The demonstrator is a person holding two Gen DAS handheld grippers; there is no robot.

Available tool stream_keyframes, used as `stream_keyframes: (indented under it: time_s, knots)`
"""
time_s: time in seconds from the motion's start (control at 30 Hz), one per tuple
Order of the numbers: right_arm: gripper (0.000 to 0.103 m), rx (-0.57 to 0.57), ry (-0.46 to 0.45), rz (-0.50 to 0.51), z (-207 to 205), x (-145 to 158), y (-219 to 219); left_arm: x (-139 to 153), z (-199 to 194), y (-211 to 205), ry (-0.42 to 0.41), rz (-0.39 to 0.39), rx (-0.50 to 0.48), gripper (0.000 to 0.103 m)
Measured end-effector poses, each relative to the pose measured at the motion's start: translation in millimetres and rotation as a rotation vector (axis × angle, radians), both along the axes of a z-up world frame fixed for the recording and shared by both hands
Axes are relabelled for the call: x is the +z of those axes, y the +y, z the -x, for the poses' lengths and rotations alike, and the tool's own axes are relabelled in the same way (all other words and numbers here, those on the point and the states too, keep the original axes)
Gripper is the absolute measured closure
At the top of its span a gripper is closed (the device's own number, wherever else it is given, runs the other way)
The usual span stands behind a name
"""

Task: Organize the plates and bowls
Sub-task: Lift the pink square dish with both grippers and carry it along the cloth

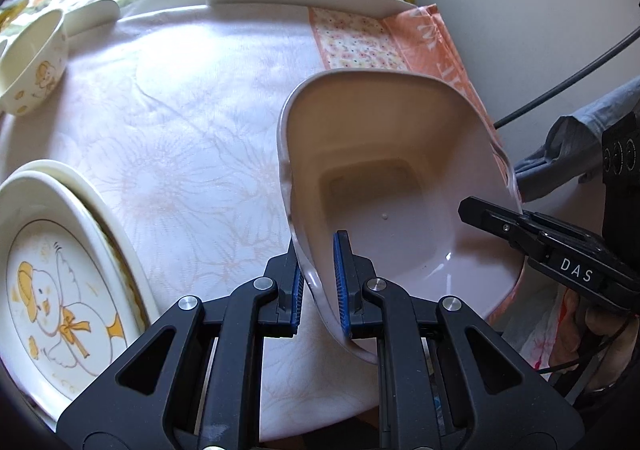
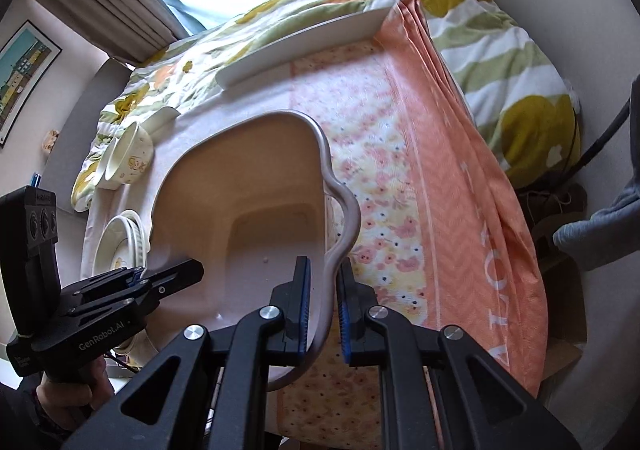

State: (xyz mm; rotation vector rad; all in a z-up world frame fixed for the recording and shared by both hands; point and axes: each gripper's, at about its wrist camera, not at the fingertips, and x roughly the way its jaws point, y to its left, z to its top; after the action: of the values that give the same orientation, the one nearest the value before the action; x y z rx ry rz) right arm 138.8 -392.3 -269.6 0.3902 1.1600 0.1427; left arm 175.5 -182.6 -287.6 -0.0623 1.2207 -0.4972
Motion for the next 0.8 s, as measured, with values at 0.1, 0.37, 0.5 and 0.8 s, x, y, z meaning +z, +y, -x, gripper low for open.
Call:
stream_keyframes:
  time_s: [0.1, 0.37, 0.5, 0.8]
  knots:
    - [0.091, 0.005, 0.001, 0.009, 0.0, -2.8, 2.0, -4.5, -3.1, -0.9, -0.001, -0.014, -0.005, 0.091]
    - [0.091, -0.007, 0.025, -0.002, 3.3, -12.0, 1.4, -7.3, 1.1, -8.8, -0.026, -0.059, -0.027, 0.091]
    - [0.091, -0.009, 0.03, -0.009, 4.4, -13.1, 0.8, -7.5, 1.3, -9.7, -0.028, -0.067, -0.032, 0.091]
    - [0.091, -0.01, 0.035, -0.002, 4.6, -13.2, 2.1, -9.6, 2.6, -15.8, -0.027, -0.1, -0.055, 0.052]
